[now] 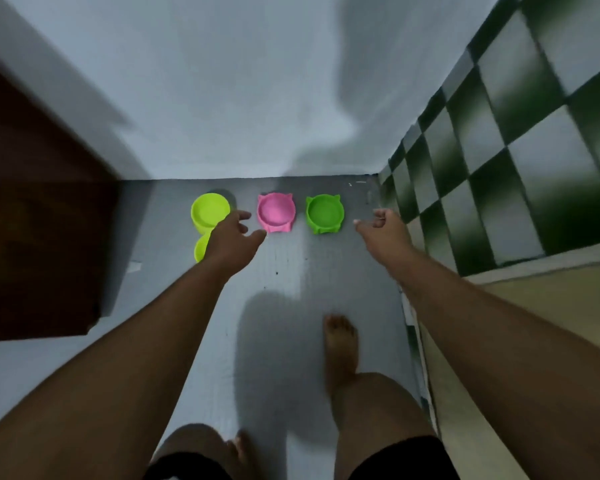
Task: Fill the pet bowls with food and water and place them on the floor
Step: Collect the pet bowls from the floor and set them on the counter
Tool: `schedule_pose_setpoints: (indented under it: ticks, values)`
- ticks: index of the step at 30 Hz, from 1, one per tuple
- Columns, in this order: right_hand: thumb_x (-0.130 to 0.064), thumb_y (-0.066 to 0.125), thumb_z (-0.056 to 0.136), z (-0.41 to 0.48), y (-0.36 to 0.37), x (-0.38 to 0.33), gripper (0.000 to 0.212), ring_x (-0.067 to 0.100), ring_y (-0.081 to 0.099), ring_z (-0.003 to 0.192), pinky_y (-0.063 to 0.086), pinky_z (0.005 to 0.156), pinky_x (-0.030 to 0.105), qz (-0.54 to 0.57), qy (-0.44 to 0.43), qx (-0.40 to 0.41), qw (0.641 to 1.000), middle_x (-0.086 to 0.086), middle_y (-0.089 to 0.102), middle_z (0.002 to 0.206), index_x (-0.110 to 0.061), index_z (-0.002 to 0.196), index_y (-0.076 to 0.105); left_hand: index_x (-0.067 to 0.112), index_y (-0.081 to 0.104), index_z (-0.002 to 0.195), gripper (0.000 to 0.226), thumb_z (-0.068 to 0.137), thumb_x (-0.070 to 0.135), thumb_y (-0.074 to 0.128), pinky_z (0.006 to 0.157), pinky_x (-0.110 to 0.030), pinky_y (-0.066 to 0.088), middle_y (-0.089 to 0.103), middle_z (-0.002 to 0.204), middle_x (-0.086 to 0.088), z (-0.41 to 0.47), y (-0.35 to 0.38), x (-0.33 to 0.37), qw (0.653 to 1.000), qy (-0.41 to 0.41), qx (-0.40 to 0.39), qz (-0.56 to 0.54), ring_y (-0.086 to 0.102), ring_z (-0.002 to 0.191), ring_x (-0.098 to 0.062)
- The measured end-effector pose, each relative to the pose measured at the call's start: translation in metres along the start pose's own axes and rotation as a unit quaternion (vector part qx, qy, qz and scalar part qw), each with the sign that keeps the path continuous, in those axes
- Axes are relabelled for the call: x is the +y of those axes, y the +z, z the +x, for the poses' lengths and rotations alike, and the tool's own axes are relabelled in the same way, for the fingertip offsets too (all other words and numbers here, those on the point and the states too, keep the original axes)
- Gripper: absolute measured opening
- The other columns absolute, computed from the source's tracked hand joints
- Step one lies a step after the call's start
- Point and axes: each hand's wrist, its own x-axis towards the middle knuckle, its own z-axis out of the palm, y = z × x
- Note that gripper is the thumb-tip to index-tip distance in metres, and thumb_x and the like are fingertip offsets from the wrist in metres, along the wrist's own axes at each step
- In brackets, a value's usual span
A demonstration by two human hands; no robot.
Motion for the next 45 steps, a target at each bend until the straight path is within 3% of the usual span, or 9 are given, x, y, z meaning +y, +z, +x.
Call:
schedule_pose_setpoints:
  ticks: [6,10,14,19,28,34,38,42,45]
  values:
    - [-0.034,0.078,0.081,0.168,0.096,0.090,0.064,0.030,0.061,0.108,0.050,0.087,0.036,-0.064,0.021,-0.022,0.997,0.013,0.062,0.122,-0.012,0.134,0.048,0.013,0.058,0.137,0.054,0.089,0.029,0.077,0.088,-0.036,0.050,0.067,0.121,-0.014,0.151,0.106,-0.084,1.000,-0.017,0.016,0.013,0.065,0.108,-0.030]
    - [-0.049,0.081,0.060,0.254,0.136,0.138,0.083,0.035,0.063,0.109,0.055,0.091,0.046,-0.073,0.026,-0.005,0.997,0.017,0.062,0.125,-0.016,0.129,0.049,0.011,0.054,0.141,0.061,0.088,0.028,0.076,0.089,-0.038,0.051,0.066,0.127,-0.016,0.218,0.158,-0.122,0.998,-0.029,0.024,0.040,0.063,0.114,-0.033]
    - [-0.031,0.082,0.076,0.295,0.158,0.164,0.080,0.034,0.055,0.124,0.049,0.101,0.040,-0.068,0.044,0.015,0.997,0.018,0.051,0.142,-0.013,0.143,0.042,0.011,0.045,0.149,0.075,0.083,0.027,0.076,0.095,-0.039,0.052,0.059,0.138,-0.019,0.260,0.185,-0.148,0.996,-0.068,0.054,0.036,0.060,0.121,-0.036]
    - [-0.029,0.080,0.080,0.302,0.187,0.175,0.078,0.035,0.055,0.124,0.047,0.101,0.037,-0.090,0.042,-0.007,0.995,0.020,0.048,0.144,-0.010,0.146,0.042,0.013,0.054,0.140,0.081,0.065,0.041,0.065,0.094,-0.052,0.058,0.063,0.127,-0.018,0.290,0.189,-0.157,0.996,-0.072,0.046,0.019,0.065,0.111,-0.038]
    - [-0.022,0.082,0.076,0.305,0.203,0.164,0.073,0.034,0.058,0.118,0.048,0.095,0.033,-0.058,0.025,-0.026,0.998,0.017,0.054,0.136,-0.016,0.140,0.046,0.018,0.059,0.129,0.046,0.084,0.016,0.070,0.086,-0.050,0.061,0.069,0.117,-0.008,0.286,0.195,-0.151,0.992,-0.059,0.070,-0.090,0.068,0.103,-0.030]
    - [-0.021,0.074,0.083,0.304,0.203,0.164,0.047,0.033,0.062,0.106,0.055,0.092,0.049,-0.019,0.020,0.010,1.000,0.013,0.053,0.125,-0.016,0.121,0.047,0.046,0.052,0.106,0.030,0.086,0.026,0.061,0.074,-0.056,0.062,0.070,0.104,-0.003,0.285,0.197,-0.156,0.988,-0.059,0.078,-0.119,0.071,0.092,-0.032]
    - [-0.026,0.071,0.078,0.318,0.200,0.180,0.043,0.037,0.067,0.096,0.058,0.079,0.059,0.023,0.027,0.000,0.999,0.007,0.063,0.105,-0.041,0.101,0.038,0.051,0.057,0.115,0.042,0.085,0.023,0.064,0.074,-0.059,0.062,0.074,0.100,-0.010,0.286,0.199,-0.161,0.986,-0.056,0.066,-0.146,0.073,0.088,-0.036]
    - [-0.017,0.069,0.083,0.286,0.191,0.157,0.063,0.036,0.063,0.101,0.059,0.073,0.061,0.077,0.044,-0.032,0.996,0.013,0.058,0.125,-0.043,0.133,0.039,0.032,0.057,0.139,0.054,0.090,0.012,0.062,0.072,-0.060,0.062,0.073,0.095,-0.011,0.274,0.190,-0.158,0.982,-0.062,0.059,-0.166,0.073,0.082,-0.033]
    - [-0.006,0.063,0.088,0.257,0.171,0.136,0.064,0.034,0.065,0.094,0.060,0.069,0.056,0.107,0.058,-0.033,0.992,0.009,0.058,0.110,-0.030,0.143,0.039,0.029,0.055,0.143,0.054,0.092,0.011,0.060,0.069,-0.063,0.061,0.066,0.088,-0.006,0.249,0.162,-0.139,0.981,-0.051,0.046,-0.182,0.068,0.079,-0.028]
